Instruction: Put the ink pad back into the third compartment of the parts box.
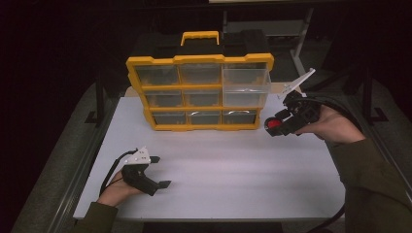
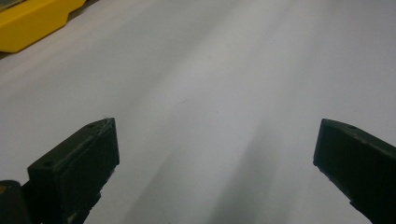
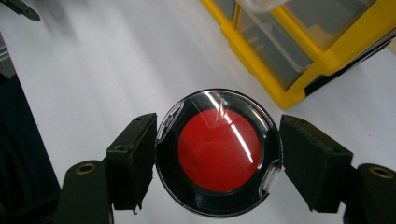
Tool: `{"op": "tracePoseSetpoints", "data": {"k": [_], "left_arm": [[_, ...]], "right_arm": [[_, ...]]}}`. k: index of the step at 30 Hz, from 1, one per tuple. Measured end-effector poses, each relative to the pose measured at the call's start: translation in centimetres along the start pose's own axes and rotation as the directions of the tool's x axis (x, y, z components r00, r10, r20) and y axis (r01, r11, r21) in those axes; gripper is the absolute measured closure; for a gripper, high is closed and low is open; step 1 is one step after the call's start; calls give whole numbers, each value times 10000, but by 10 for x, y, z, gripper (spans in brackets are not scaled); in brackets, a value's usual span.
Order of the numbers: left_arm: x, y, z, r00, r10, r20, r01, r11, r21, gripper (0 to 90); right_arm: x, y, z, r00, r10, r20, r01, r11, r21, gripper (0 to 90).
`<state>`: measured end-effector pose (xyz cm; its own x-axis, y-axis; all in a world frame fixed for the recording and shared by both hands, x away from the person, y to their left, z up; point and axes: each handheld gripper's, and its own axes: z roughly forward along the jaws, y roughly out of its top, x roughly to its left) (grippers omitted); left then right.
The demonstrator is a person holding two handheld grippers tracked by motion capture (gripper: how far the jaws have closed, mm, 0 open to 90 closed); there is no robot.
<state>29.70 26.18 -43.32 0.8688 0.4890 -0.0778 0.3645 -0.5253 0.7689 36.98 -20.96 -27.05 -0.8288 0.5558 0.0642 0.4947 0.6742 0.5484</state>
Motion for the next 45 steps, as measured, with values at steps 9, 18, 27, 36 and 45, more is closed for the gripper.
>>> {"op": "tracePoseSetpoints", "data": {"k": [9,18,27,36,45], "left_arm": [[0,0,0,10000,10,0,-10,10000,22,0],[0,0,0,10000,7,6,-7,10000,1,0],[0,0,0,10000,22,11,-22,10000,24,0],[0,0,0,10000,12,9,-12,10000,0,0],[-1,0,1,10000,68,37,-68,10000,11,0]], "right_arm": [[-5,14,-28,9999,78,93,-77,9999,-118,288],[-10,26,-55,9996,131,259,-126,9998,-181,288],[-13,38,-77,9990,75,442,-60,9995,-325,288],[-14,54,-97,9981,113,609,-84,9988,-484,288],[-13,76,-106,9975,81,700,-40,9983,-578,288]]}}
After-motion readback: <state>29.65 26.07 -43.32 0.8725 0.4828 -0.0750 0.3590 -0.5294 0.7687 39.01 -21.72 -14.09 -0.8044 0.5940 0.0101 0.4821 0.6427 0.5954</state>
